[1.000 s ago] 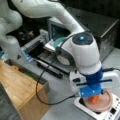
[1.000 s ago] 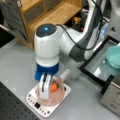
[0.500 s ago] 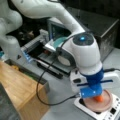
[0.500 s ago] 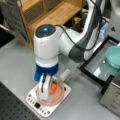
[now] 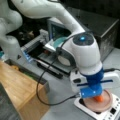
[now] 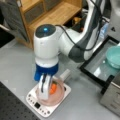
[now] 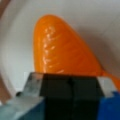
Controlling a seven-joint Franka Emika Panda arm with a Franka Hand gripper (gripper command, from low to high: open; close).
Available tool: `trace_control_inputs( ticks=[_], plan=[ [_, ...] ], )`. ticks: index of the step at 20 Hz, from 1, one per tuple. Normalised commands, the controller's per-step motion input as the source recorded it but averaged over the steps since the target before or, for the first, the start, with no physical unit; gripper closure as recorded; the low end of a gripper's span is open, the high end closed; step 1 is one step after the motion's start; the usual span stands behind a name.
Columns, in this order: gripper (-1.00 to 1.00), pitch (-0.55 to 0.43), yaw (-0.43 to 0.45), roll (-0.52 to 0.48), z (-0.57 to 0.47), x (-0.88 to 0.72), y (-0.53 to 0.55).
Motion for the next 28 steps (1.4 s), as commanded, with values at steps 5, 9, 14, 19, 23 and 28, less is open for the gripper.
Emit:
trace_control_inputs(
  ticks=[5, 9, 14, 19, 23, 28],
  plan=[
    [1.00, 0.283, 0.026, -0.315, 0.15, 0.33, 0.09],
    [1.00, 0.283, 0.026, -0.315, 0.15, 0.33, 0.09],
    [1.00, 0.283, 0.026, -0.315, 0.15, 0.33, 0.09],
    [-1.00, 0.242, 0.289, -0.368, 0.16, 0.38, 0.10],
    [-1.00, 0.202, 0.297, -0.330, 0.18, 0.46, 0.06],
    [-1.00, 0.198, 0.239, -0.279, 0.20, 0.48, -0.02]
  ],
)
